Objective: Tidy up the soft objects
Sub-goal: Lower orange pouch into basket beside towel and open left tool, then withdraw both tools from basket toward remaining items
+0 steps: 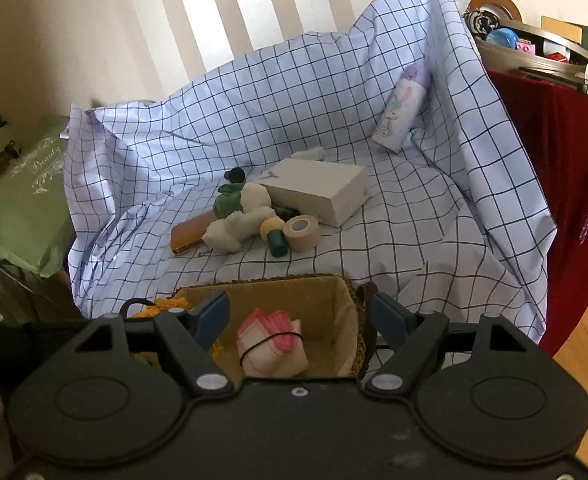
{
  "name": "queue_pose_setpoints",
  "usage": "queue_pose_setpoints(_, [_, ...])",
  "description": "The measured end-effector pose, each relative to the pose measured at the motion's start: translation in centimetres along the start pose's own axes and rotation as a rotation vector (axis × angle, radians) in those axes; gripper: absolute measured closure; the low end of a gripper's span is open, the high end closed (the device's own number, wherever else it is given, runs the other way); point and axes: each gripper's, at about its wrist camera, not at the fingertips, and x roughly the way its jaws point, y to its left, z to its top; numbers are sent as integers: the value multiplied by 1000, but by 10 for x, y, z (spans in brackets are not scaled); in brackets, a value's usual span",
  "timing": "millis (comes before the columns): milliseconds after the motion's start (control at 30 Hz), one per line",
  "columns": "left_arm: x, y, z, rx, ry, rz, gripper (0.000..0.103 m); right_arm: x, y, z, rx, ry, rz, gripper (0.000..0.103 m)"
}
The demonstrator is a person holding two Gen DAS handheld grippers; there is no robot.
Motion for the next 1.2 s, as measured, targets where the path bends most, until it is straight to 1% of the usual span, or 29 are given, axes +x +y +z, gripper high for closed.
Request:
queue_pose_setpoints(67, [-3,-1,-1,4,-18,8,27,0,2,-1,-6,5,2,24])
queue_pose_setpoints(233, [-8,-2,-3,18,-43,33,26,2,4,-2,-17,17,5,24])
queue_pose_setpoints(533, [-3,2,-12,5,-11,44,26,5,1,-3,-7,36,-8,24])
queue_pose_setpoints(767, [-6,1,-16,9,-17,48,25,7,0,-3,-1,49,-11,24])
queue_pose_setpoints(1200, [-5,5,-20,-1,-3,48,25,11,0,-6,4,75,-13,24])
